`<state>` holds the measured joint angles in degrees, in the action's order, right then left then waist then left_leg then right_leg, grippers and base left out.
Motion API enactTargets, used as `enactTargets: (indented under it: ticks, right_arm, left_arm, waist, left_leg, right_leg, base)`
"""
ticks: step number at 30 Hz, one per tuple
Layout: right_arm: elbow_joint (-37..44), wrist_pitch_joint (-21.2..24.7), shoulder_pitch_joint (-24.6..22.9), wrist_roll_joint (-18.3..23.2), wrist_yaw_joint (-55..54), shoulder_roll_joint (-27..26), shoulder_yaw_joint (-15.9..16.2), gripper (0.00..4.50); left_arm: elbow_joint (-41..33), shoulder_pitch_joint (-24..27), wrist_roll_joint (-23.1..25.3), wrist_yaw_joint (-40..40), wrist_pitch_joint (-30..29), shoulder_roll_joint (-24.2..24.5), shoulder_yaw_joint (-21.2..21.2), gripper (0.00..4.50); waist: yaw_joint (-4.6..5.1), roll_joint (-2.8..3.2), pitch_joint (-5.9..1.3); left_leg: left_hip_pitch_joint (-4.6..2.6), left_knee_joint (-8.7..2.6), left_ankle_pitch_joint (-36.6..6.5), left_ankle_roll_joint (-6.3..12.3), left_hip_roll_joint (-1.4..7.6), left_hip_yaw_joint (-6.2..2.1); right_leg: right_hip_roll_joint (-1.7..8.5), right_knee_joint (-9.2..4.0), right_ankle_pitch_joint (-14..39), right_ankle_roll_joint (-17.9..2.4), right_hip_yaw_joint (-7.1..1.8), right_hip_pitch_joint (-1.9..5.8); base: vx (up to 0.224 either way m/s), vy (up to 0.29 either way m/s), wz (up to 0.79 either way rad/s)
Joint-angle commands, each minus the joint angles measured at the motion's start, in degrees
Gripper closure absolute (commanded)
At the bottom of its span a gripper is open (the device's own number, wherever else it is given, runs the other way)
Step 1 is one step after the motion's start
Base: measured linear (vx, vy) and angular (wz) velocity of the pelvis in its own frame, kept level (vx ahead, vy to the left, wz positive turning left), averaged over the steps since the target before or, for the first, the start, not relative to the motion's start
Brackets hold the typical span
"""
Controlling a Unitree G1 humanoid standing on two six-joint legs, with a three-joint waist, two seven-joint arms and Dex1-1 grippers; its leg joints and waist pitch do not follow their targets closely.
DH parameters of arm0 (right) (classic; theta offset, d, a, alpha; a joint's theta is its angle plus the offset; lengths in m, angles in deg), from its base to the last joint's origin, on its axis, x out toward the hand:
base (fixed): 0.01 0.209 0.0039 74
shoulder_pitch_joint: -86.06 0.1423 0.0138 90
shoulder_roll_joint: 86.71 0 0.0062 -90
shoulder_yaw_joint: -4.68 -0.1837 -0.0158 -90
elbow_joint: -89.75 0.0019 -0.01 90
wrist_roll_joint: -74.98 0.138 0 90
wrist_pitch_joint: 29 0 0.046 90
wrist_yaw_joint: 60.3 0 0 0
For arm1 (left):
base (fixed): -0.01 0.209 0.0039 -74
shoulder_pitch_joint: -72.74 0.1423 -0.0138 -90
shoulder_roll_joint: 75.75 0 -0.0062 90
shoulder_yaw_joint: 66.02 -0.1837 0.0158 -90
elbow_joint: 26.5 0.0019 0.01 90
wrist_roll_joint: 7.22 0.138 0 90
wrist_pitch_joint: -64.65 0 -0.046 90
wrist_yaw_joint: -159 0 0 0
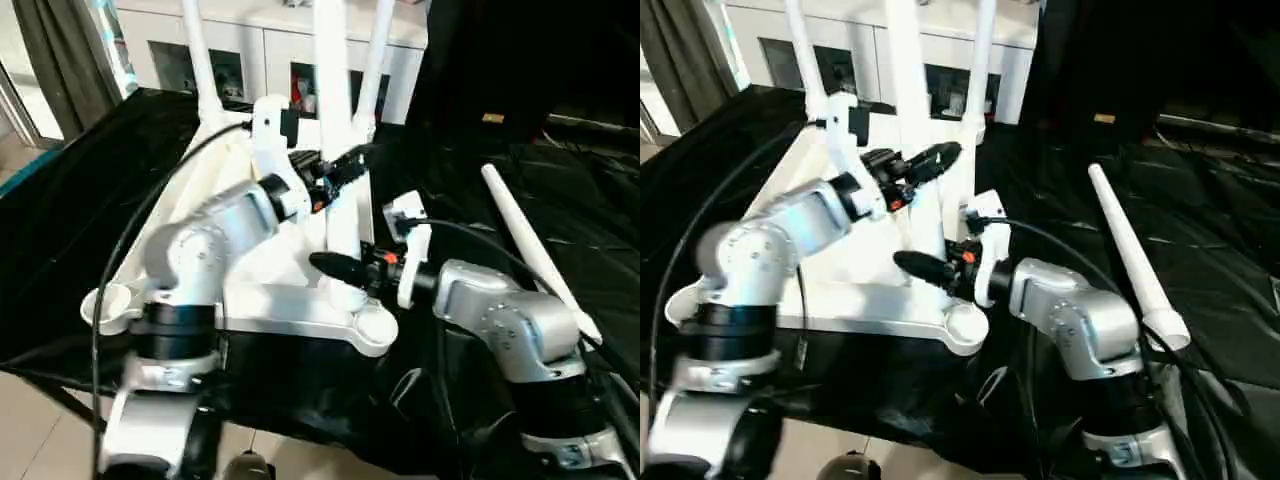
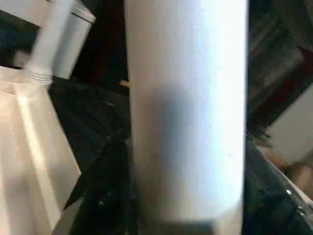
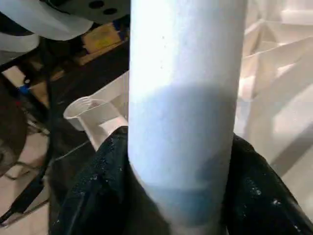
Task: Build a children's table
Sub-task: Pick table leg
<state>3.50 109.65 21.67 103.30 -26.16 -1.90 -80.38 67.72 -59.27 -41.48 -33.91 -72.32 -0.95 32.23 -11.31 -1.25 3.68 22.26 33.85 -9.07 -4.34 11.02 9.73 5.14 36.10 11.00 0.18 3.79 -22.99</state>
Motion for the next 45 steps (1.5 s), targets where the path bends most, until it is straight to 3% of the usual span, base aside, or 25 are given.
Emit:
enactTargets:
  ticks: [1,5,6,7,8,11,14,16,17,18,20,24,25,31,38,40,41,44,45]
  right_arm:
    - [1.8,-1.11,1.73,-0.23,-0.33,-0.54,0.95,2.5]
    - [1.15,-1.94,2.55,-1.55,-1.18,-0.62,1.59,2.5]
    - [1.1,-2.08,2.67,-1.53,-0.71,-0.57,1.81,2.5]
    - [1.06,-2.15,2.75,-1.48,-0.35,-0.55,1.95,2.5]
    - [1.04,-1.77,2.8,-0.9,0.17,-0.62,1.79,2.16]
    - [1.62,0.89,2.59,1.94,3.09,0.43,1.33,1.79]
    - [1.58,1.95,2.4,2.61,4.76,1.71,1.12,1.63]
    - [1.4,4.49,2.2,5.22,7.85,3.51,-0.15,1.53]
    - [1.44,5.12,2.05,6.25,9.23,4.24,-0.51,1.53]
    - [1.51,5.62,1.9,7.17,10.48,4.9,-0.83,1.53]
    - [1.52,6.41,1.93,8.52,12.11,5.64,-1.28,1.53]
    - [2.49,8.08,1.67,10.9,15.51,7.98,-1.34,1.53]
    - [2.71,8.49,1.44,11.43,16.23,8.37,-1.25,1.8]
    - [2.71,9.14,1.05,11.33,16.08,8.61,0.09,2.18]
    - [1.3,8.12,2.1,11.06,15.33,7.9,0.1,2.43]
    - [1.09,7.61,2.42,10.7,15.03,7.76,0.34,2.44]
    - [1.04,7.46,2.48,10.6,14.95,7.72,0.42,2.44]
    - [0.81,6.43,2.97,9.44,13.49,7.35,0.48,2.46]
    - [0.76,6.32,3.0,9.34,13.36,7.3,0.47,2.46]
  left_arm:
    - [-0.66,0.65,1.6,2.5,0.73,-0.84,0.74,2.21]
    - [-1.72,1.14,1.25,3.11,0.38,-1.51,0.4,2.48]
    - [-1.95,1.24,1.15,3.34,0.42,-1.57,0.33,2.56]
    - [-2.11,1.3,1.12,3.59,0.45,-1.63,0.3,2.59]
    - [-2.36,1.5,1.0,2.84,0.43,-1.23,-0.02,2.62]
    - [-2.87,1.99,-0.31,-1.27,-0.36,0.8,-0.78,2.64]
    - [-3.22,2.17,-1.63,-4.5,-1.28,2.2,-1.02,2.64]
    - [-4.21,2.23,-4.87,-9.27,-3.79,3.82,-1.18,2.64]
    - [-4.68,2.33,-6.09,-11.47,-4.86,4.73,-1.52,2.64]
    - [-5.11,2.4,-7.34,-13.43,-5.9,5.49,-1.74,2.64]
    - [-5.23,2.07,-9.23,-15.97,-7.26,6.37,-1.73,2.64]
    - [-5.21,0.35,-15.02,-23.23,-9.14,7.44,-0.5,2.65]
    - [-4.38,-0.44,-15.3,-23.7,-8.32,7.04,0.26,2.65]
    - [-2.84,-1.67,-16.52,-22.94,-7.65,5.62,1.87,2.65]
    - [-3.44,-0.68,-15.21,-21.03,-7.04,6.47,1.57,2.65]
    - [-2.81,-0.64,-13.13,-17.17,-6.69,5.83,2.23,2.09]
    - [-2.37,-0.71,-12.67,-15.96,-6.61,5.52,2.58,2.09]
    - [-3.3,0.53,-3.98,-11.54,-2.03,6.75,-1.58,1.9]
    - [-3.2,0.55,-3.56,-10.82,-1.98,6.7,-1.66,1.86]
  waist:
    - [0.27,0.1,-4.61]
    - [0.23,-0.01,-4.58]
    - [0.27,-0.31,-4.56]
    - [0.25,-0.13,-4.52]
    - [0.28,-0.41,-4.49]
    - [0.13,-0.34,-4.49]
    - [0.13,-0.21,-4.54]
    - [0.06,0.03,-4.55]
    - [0.03,-0.03,-4.59]
    - [-0.03,0.35,-4.65]
    - [0.08,0.07,-4.6]
    - [0.03,0.44,-4.64]
    - [-0.02,0.34,-4.57]
    - [-0.06,-0.01,-4.49]
    - [-0.14,-0.62,-4.6]
    - [-0.17,-0.55,-4.6]
    - [-0.15,-0.62,-4.59]
    - [-0.23,-0.57,-4.56]
    - [-0.17,-0.6,-4.52]
  left_leg:
    - [-0.91,-4.07,-11.26,-3.67,1.6,-0.74]
    - [-0.93,-4.05,-11.04,-3.5,1.57,-0.69]
    - [-0.89,-4.05,-10.92,-3.4,1.56,-0.64]
    - [-0.88,-4.07,-11.11,-3.38,1.61,-0.66]
    - [-0.89,-4.08,-11.14,-3.27,1.59,-0.62]
    - [-0.94,-4.07,-10.92,-3.01,1.5,-0.62]
    - [-0.92,-4.06,-10.65,-2.95,1.56,-0.65]
    - [-0.93,-4.0,-10.44,-3.0,1.52,-0.61]
    - [-0.98,-3.93,-10.33,-2.95,1.46,-0.61]
    - [-0.94,-3.93,-10.06,-2.87,1.52,-0.63]
    - [-0.9,-3.87,-10.19,-2.81,1.46,-0.52]
    - [-1.09,-3.84,-10.8,-3.01,1.42,-0.49]
    - [-1.06,-3.9,-11.39,-2.95,1.5,-0.51]
    - [-0.99,-4.0,-11.71,-3.15,1.58,-0.56]
    - [-0.9,-3.95,-9.81,-2.92,1.62,-0.51]
    - [-0.83,-3.93,-9.5,-2.95,1.65,-0.52]
    - [-0.84,-3.91,-9.5,-2.96,1.62,-0.52]
    - [-0.84,-4.02,-9.58,-3.17,1.67,-0.55]
    - [-0.88,-4.13,-10.06,-3.34,1.77,-0.64]
  right_leg:
    - [2.99,-4.44,8.27,-5.6,-2.33,2.91]
    - [3.06,-4.48,9.1,-5.48,-2.34,2.85]
    - [3.05,-4.52,9.35,-5.24,-2.36,2.85]
    - [3.09,-4.52,9.65,-5.07,-2.38,2.78]
    - [3.04,-4.57,9.77,-4.9,-2.37,2.78]
    - [3.05,-4.57,10.47,-4.55,-2.38,2.74]
    - [3.0,-4.4,9.44,-4.75,-2.37,2.74]
    - [2.98,-4.33,8.71,-5.39,-2.39,2.72]
    - [3.04,-4.29,8.62,-5.56,-2.36,2.8]
    - [3.01,-4.05,7.97,-6.23,-2.37,2.75]
    - [2.92,-4.07,7.39,-6.93,-2.32,2.78]
    - [2.93,-4.07,7.61,-8.32,-2.27,2.84]
    - [2.96,-4.18,7.93,-8.4,-2.3,2.92]
    - [3.24,-4.52,11.67,-6.93,-2.37,2.94]
    - [3.17,-4.27,10.36,-6.53,-2.33,2.86]
    - [3.15,-4.12,9.49,-6.7,-2.33,2.89]
    - [3.17,-4.14,9.48,-6.66,-2.32,2.91]
    - [3.21,-4.41,10.39,-5.33,-2.39,2.93]
    - [3.24,-4.51,11.02,-4.57,-2.39,2.92]
  base:
    - [0.0,0.0,0.0]
    - [0.0,0.0,0.0]
    - [0.0,0.0,0.0]
    - [0.0,0.0,0.0]
    - [0.0,0.0,0.0]
    - [0.0,0.0,0.0]
    - [0.0,0.0,0.0]
    - [0.0,0.0,0.0]
    - [0.0,0.0,0.0]
    - [0.0,0.0,0.0]
    - [0.0,0.0,0.0]
    - [0.0,0.0,0.0]
    - [0.0,0.0,0.0]
    - [0.0,0.0,0.0]
    - [0.0,0.0,0.0]
    - [0.0,0.0,0.0]
    - [0.0,0.0,0.0]
    - [0.0,0.0,0.0]
    - [0.0,0.0,0.0]
